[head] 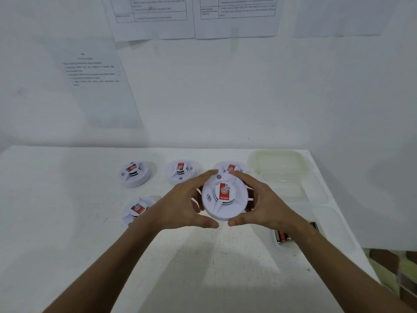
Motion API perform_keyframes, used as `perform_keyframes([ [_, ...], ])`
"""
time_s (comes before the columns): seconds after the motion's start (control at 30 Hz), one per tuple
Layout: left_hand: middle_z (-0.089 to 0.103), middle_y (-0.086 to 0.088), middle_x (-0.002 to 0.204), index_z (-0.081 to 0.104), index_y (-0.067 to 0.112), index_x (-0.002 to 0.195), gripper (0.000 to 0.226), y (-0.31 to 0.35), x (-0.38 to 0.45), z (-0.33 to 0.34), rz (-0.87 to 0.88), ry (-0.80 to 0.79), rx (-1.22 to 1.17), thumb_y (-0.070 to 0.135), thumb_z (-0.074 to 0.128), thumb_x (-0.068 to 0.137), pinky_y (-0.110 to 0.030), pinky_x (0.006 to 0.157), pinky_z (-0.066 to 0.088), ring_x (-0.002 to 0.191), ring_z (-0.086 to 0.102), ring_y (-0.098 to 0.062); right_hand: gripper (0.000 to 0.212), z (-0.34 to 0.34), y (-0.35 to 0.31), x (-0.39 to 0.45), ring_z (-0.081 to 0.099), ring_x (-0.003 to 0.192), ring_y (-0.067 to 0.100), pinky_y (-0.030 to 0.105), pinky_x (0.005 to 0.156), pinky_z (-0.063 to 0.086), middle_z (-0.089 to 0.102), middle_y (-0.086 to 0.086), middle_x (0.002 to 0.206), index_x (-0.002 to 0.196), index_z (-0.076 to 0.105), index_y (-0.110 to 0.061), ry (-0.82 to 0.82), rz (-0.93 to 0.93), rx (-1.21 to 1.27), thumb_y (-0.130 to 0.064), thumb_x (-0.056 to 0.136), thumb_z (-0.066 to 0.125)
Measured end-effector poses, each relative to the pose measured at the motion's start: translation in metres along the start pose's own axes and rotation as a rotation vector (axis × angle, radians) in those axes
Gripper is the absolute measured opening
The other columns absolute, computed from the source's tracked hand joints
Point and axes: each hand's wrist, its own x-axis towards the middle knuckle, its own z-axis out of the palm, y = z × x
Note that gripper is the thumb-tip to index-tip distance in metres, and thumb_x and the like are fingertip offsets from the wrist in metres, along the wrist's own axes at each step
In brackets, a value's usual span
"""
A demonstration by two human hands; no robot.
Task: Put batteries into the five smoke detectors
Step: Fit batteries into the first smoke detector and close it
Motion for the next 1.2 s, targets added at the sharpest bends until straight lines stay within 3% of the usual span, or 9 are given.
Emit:
perform_keyframes([
  [0.1, 0.058, 0.022, 0.111, 0.023, 0.048, 0.142, 0.107, 0.0, -0.001, 0.0, -0.042, 0.035, -0.056, 0.034, 0.091, 0.06, -0.02, 0.07, 0.056, 0.089, 0.063, -0.007, 0.104, 0.002, 0.0, 0.0, 0.059, 0.12, 0.011, 0.038, 0.091, 0.059, 0.056, -0.015, 0.139, 0.146, 0.041, -0.028, -0.003, 0.0, 0.009, -0.013, 0.059, 0.096],
  [0.23, 0.063, 0.022, 0.107, 0.041, 0.055, 0.124, 0.08, 0.0, -0.002, -0.001, 0.008, 0.031, -0.018, 0.037, 0.089, 0.063, -0.024, 0.072, 0.058, 0.089, 0.063, -0.013, 0.104, 0.006, 0.001, -0.001, 0.059, 0.12, 0.01, 0.036, 0.091, 0.058, 0.055, -0.017, 0.139, 0.145, 0.04, -0.032, -0.003, 0.01, 0.021, -0.013, 0.059, 0.096],
  [0.47, 0.064, 0.027, 0.105, 0.047, 0.049, 0.123, 0.072, -0.006, -0.007, 0.001, 0.01, 0.025, -0.046, 0.032, 0.087, 0.067, -0.019, 0.07, 0.055, 0.086, 0.061, -0.012, 0.097, 0.014, 0.002, -0.005, 0.061, 0.115, 0.013, 0.043, 0.087, 0.059, 0.058, -0.022, 0.132, 0.138, 0.046, -0.037, -0.006, 0.031, 0.042, -0.015, 0.058, 0.096],
  [0.67, 0.066, 0.022, 0.104, 0.048, 0.046, 0.127, 0.075, -0.011, -0.009, -0.004, -0.002, 0.019, -0.054, 0.033, 0.088, 0.065, -0.018, 0.066, 0.052, 0.075, 0.058, -0.008, 0.093, 0.02, 0.0, -0.001, 0.061, 0.112, 0.007, 0.037, 0.088, 0.059, 0.06, -0.028, 0.125, 0.135, 0.047, -0.042, -0.003, 0.047, 0.022, -0.017, 0.059, 0.096],
  [0.83, 0.066, 0.021, 0.106, 0.049, 0.045, 0.128, 0.077, -0.018, -0.012, -0.009, -0.005, 0.014, -0.063, 0.032, 0.089, 0.064, -0.016, 0.065, 0.051, 0.075, 0.058, -0.006, 0.097, 0.029, 0.0, 0.002, 0.063, 0.108, 0.019, 0.036, 0.081, 0.061, 0.06, -0.022, 0.128, 0.14, 0.046, -0.038, 0.021, 0.05, 0.027, -0.02, 0.059, 0.096],
  [1.0, 0.065, 0.023, 0.107, 0.045, 0.052, 0.125, 0.077, -0.024, -0.014, -0.015, -0.015, 0.018, -0.062, 0.035, 0.089, 0.064, -0.019, 0.067, 0.053, 0.076, 0.058, -0.006, 0.099, 0.038, 0.002, 0.007, 0.063, 0.104, 0.024, 0.025, 0.071, 0.055, 0.06, -0.015, 0.13, 0.142, 0.045, -0.035, 0.039, 0.051, 0.056, -0.022, 0.058, 0.097],
  [1.2, 0.067, 0.015, 0.111, 0.049, 0.04, 0.135, 0.082, -0.033, -0.018, -0.024, -0.03, 0.01, -0.093, 0.036, 0.09, 0.064, -0.021, 0.066, 0.052, 0.072, 0.055, -0.008, 0.097, 0.047, 0.0, 0.013, 0.063, 0.104, 0.026, 0.029, 0.074, 0.058, 0.061, -0.011, 0.129, 0.14, 0.047, -0.037, 0.051, 0.054, 0.077, -0.026, 0.057, 0.097],
])
